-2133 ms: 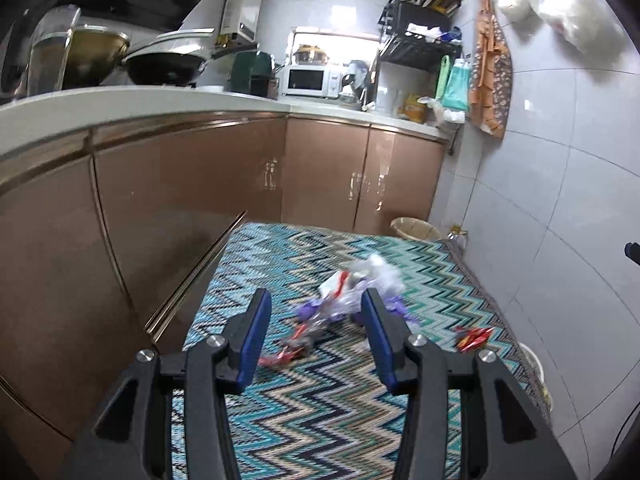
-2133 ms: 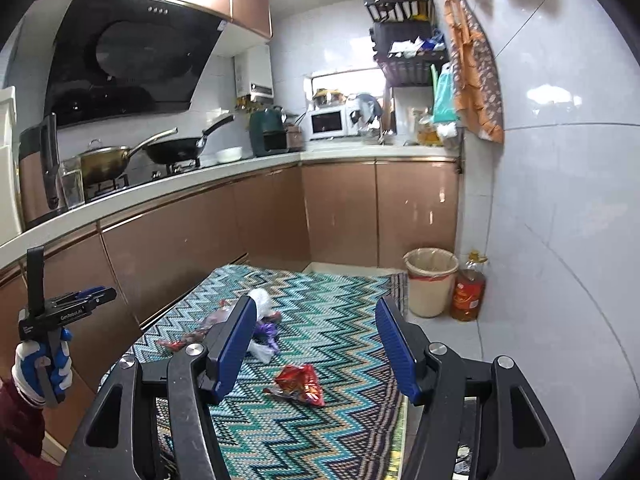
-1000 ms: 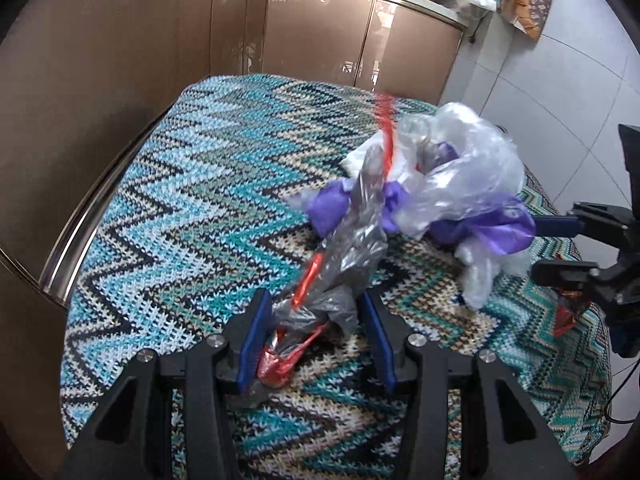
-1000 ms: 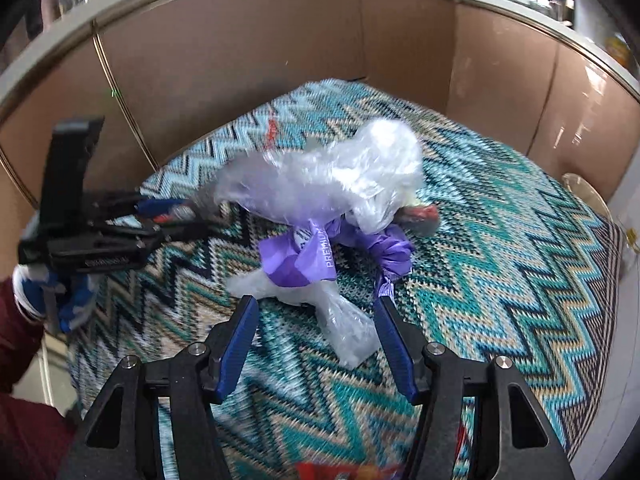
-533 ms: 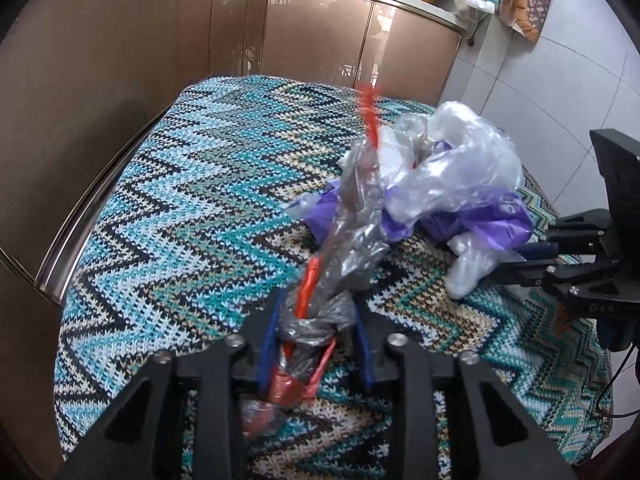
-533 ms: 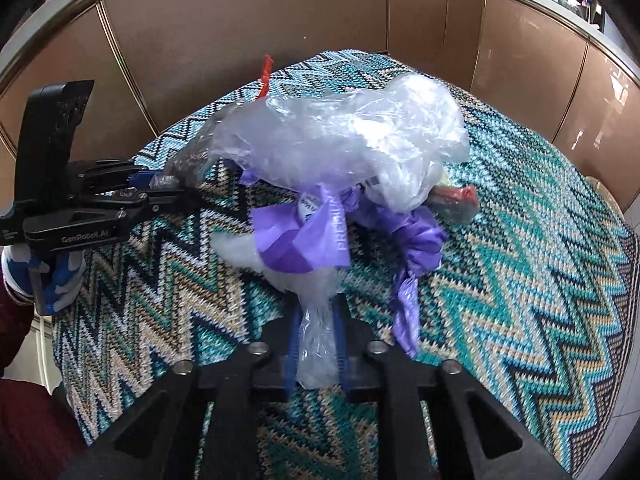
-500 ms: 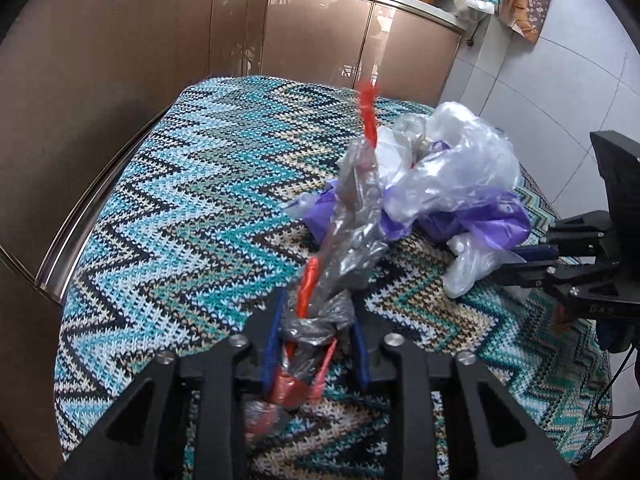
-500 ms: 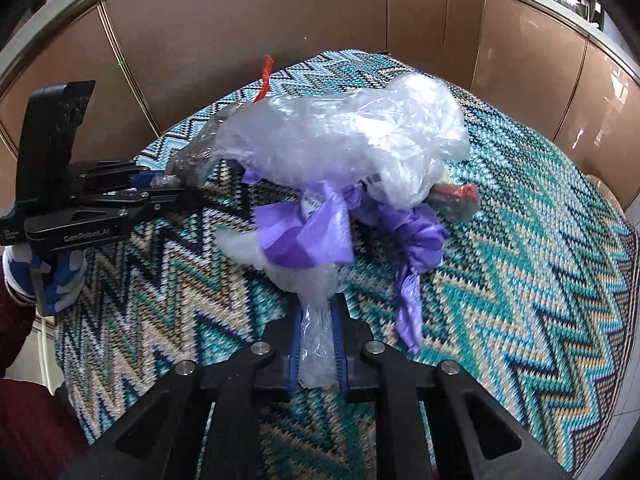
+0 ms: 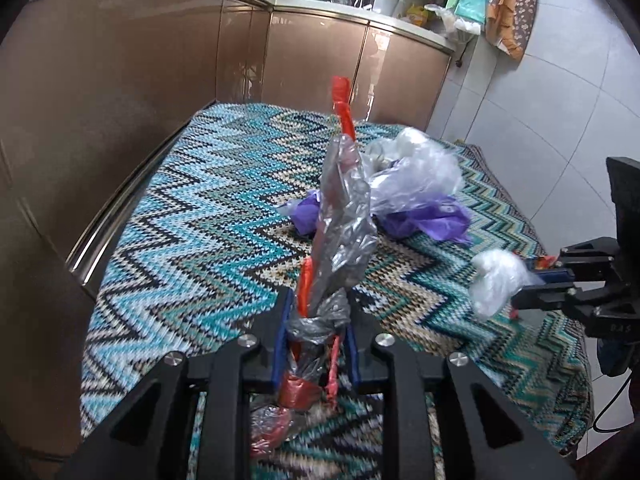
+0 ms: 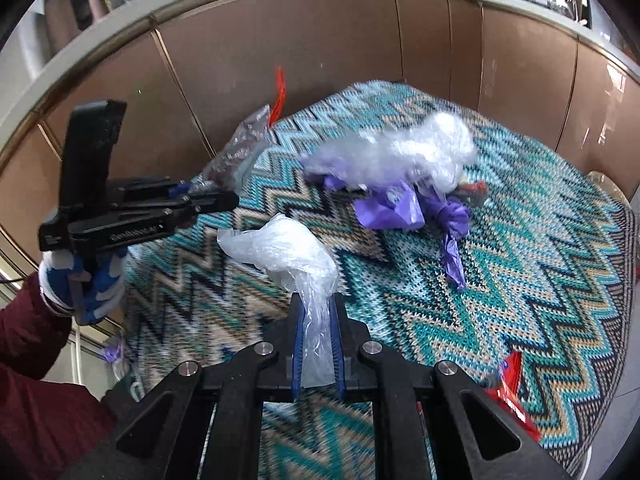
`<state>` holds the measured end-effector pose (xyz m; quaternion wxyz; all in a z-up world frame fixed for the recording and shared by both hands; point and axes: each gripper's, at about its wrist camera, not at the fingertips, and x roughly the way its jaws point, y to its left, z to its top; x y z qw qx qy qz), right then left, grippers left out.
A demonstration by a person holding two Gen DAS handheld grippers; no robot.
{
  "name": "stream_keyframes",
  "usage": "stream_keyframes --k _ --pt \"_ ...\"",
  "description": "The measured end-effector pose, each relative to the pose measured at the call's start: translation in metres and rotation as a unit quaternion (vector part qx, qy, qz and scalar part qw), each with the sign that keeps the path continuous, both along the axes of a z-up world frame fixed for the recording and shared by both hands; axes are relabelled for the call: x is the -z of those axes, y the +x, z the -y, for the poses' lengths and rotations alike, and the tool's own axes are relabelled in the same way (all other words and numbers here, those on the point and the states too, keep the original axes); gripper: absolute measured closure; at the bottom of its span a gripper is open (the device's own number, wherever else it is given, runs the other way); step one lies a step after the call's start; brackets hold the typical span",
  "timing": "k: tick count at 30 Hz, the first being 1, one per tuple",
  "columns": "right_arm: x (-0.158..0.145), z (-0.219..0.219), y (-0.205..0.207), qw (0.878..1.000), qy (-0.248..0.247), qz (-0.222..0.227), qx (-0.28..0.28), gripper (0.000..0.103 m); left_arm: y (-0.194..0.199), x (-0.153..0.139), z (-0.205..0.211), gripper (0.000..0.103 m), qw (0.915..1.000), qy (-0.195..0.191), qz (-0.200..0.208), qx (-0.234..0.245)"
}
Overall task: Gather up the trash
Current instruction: 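Grasp the red-strip plastic bag with the left tool while the right tool grasps a clear bag, then carry both plastic bags over the bin and open both tools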
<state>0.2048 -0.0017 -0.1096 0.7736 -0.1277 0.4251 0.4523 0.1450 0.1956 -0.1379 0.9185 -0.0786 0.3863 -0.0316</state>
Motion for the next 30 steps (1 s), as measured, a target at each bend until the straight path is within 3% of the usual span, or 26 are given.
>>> stream_keyframes --k 13,21,30 --pt "-0.08 0.055 -0.054 0.991 0.064 0.091 0.067 0.091 -0.073 -0.075 0.023 0.083 0.996 0.013 0.088 0.003" --pt "-0.118 0.128 -0.099 0.973 0.099 0.144 0.149 0.091 -0.104 -0.114 0.046 0.083 0.9909 0.016 0.132 0.021" --pt "-0.132 0.216 -0.138 0.944 0.121 0.188 0.243 0.091 -0.108 -0.139 0.115 0.083 0.9845 0.031 0.151 0.083"
